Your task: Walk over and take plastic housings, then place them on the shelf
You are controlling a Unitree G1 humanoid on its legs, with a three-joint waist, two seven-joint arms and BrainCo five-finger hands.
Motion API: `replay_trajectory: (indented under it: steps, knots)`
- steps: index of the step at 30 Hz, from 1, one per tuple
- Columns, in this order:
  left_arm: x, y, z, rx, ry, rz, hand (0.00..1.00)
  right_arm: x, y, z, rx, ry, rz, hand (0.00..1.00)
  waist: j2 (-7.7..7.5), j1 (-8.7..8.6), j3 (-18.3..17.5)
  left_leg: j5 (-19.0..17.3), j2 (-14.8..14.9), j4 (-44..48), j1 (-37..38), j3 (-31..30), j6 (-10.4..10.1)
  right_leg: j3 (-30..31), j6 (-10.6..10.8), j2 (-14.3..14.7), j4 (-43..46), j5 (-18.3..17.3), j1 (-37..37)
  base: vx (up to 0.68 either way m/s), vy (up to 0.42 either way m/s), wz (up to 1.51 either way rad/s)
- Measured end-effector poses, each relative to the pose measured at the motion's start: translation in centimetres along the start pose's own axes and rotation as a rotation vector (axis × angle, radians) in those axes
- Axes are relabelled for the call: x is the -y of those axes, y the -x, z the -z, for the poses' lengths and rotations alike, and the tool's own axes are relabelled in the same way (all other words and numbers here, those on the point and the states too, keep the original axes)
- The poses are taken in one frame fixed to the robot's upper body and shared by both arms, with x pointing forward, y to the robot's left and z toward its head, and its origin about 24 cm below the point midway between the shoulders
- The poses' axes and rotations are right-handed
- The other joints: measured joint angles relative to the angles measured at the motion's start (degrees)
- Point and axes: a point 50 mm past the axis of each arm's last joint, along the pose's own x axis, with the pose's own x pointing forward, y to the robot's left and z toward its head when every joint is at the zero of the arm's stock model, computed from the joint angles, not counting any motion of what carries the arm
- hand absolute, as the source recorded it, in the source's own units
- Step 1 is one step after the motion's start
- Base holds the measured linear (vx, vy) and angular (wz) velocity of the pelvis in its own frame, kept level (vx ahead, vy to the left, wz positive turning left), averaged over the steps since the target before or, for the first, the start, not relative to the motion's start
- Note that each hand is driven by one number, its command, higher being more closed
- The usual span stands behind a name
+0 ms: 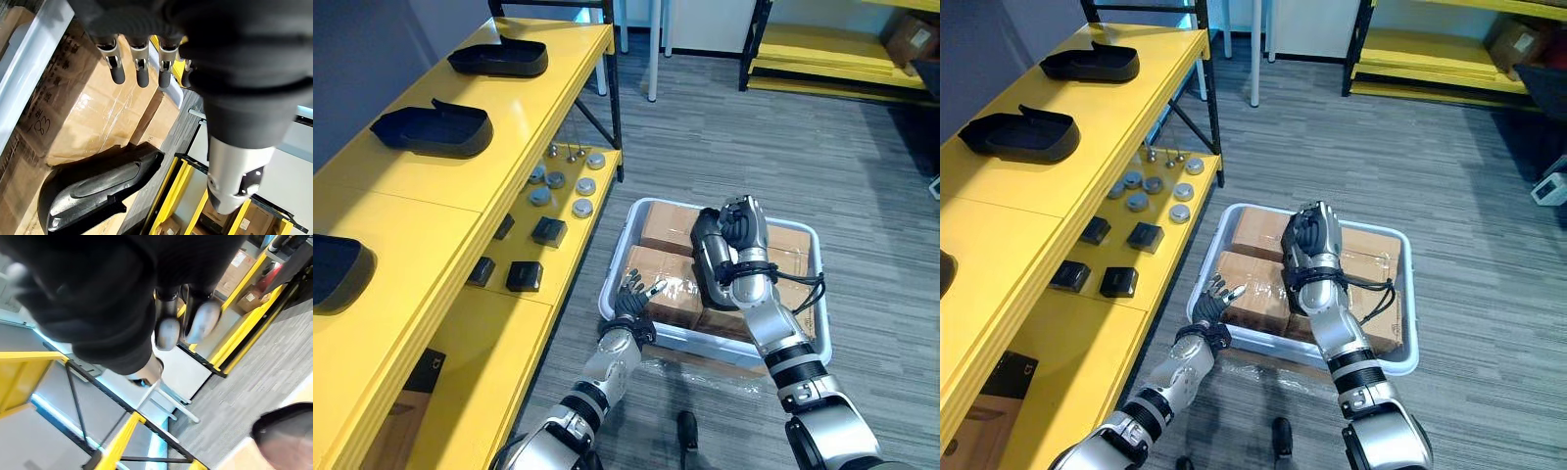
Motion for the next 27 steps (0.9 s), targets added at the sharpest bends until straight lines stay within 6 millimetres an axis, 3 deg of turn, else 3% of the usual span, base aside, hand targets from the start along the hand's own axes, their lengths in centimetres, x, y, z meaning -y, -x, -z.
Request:
replay_trajectory:
  steps: [4,8,9,12,15,18,22,24,27]
  knots:
    - [0.7,-0.2,-0.8,0.035,-0.012,-0.01,0.0,0.6,-0.1,3.8,-0.227,-0.036,0.071,0.0,-0.06,0.27,0.0,0.0,-0.1,1.5,-3.1,-0.5,0.1,-0.2,0.0,-0.4,0.1,0.4,-2.2,-0.06,0.025,0.07]
    - [0.7,0.0,-2.0,0.107,-0.061,-0.023,0.0,2.6,-0.4,7.4,-0.469,-0.165,0.207,0.0,0.14,0.25,1.4,0.0,0.0,3.5,-5.7,-1.7,0.1,-1.1,0.0,-0.5,0.4,0.8,-3.3,-0.04,0.041,0.12]
    - [0.8,0.2,-2.4,0.132,-0.061,-0.013,0.0,3.2,-0.8,7.6,-0.484,-0.169,0.224,0.0,0.25,0.2,1.9,0.0,0.0,3.8,-5.9,-1.9,0.1,-1.5,0.0,-0.6,0.4,0.8,-3.4,-0.05,0.041,0.16]
    - [0.6,1.9,-2.8,0.226,-0.1,0.031,0.0,7.3,-3.2,7.5,-0.514,-0.19,0.347,0.0,2.17,0.95,4.2,-0.2,0.0,5.2,-8.0,-2.6,0.2,-1.7,0.1,-0.8,1.2,0.7,-4.7,-0.08,0.064,0.09]
    - [-1.3,3.4,-0.3,0.175,-0.161,0.022,0.0,12.7,-5.2,6.9,-0.499,-0.15,0.465,0.0,4.36,2.52,6.1,-0.4,-0.1,5.5,-10.0,-2.8,-0.2,-1.9,0.6,-0.9,1.3,0.3,-6.5,-0.04,0.037,0.04]
    - [-2.7,4.5,1.4,0.131,-0.191,0.023,0.0,17.1,-5.7,7.0,-0.507,-0.102,0.552,0.0,5.85,2.88,7.6,0.0,-0.3,5.7,-11.9,-3.5,0.5,-2.5,0.5,-1.2,1.4,0.4,-8.0,0.01,0.038,0.12]
    - [-3.0,5.5,1.9,0.127,-0.202,0.058,0.0,21.2,-5.4,7.4,-0.54,-0.007,0.613,0.0,7.39,2.99,9.0,0.1,-0.7,5.7,-13.9,-4.2,0.6,-3.3,0.3,-1.6,1.7,0.6,-9.5,0.07,0.057,0.13]
    - [-2.7,5.6,1.9,0.128,-0.196,0.082,0.0,24.1,-5.5,6.6,-0.521,0.054,0.658,0.0,9.2,3.5,10.0,0.2,-1.1,5.8,-15.5,-4.9,0.7,-3.9,0.4,-1.9,2.2,0.5,-10.9,0.07,0.065,0.14]
    - [-2.4,5.9,1.8,0.14,-0.182,0.102,0.0,26.1,-5.7,5.6,-0.491,0.152,0.663,0.0,10.65,4.57,10.5,0.4,-1.3,5.7,-17.4,-5.3,1.0,-4.5,0.5,-2.1,2.6,0.5,-12.7,0.03,0.045,0.09]
